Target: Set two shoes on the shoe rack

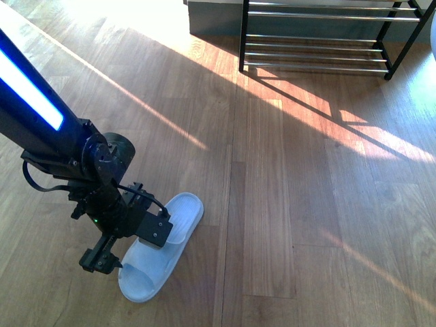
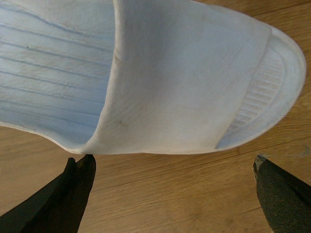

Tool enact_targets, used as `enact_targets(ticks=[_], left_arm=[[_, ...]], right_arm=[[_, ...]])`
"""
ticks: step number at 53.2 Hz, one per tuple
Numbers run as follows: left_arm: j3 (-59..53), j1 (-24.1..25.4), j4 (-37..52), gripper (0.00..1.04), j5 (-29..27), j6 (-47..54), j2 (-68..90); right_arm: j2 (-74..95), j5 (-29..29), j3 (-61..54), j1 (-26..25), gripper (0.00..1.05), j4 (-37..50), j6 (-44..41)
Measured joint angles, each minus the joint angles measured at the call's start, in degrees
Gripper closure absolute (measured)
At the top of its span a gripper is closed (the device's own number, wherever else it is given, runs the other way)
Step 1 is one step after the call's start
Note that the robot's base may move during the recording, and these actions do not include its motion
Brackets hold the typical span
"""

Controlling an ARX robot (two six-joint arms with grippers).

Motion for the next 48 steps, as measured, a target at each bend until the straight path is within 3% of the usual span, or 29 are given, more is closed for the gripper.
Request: enact_targets(ticks=[48], left_arm=[[6.2, -2.0, -4.9, 0.09, 2.3, -2.4, 0.3]], right_arm=[[0.0, 0.0, 0.0, 0.0, 1.03, 0.0, 0.0]])
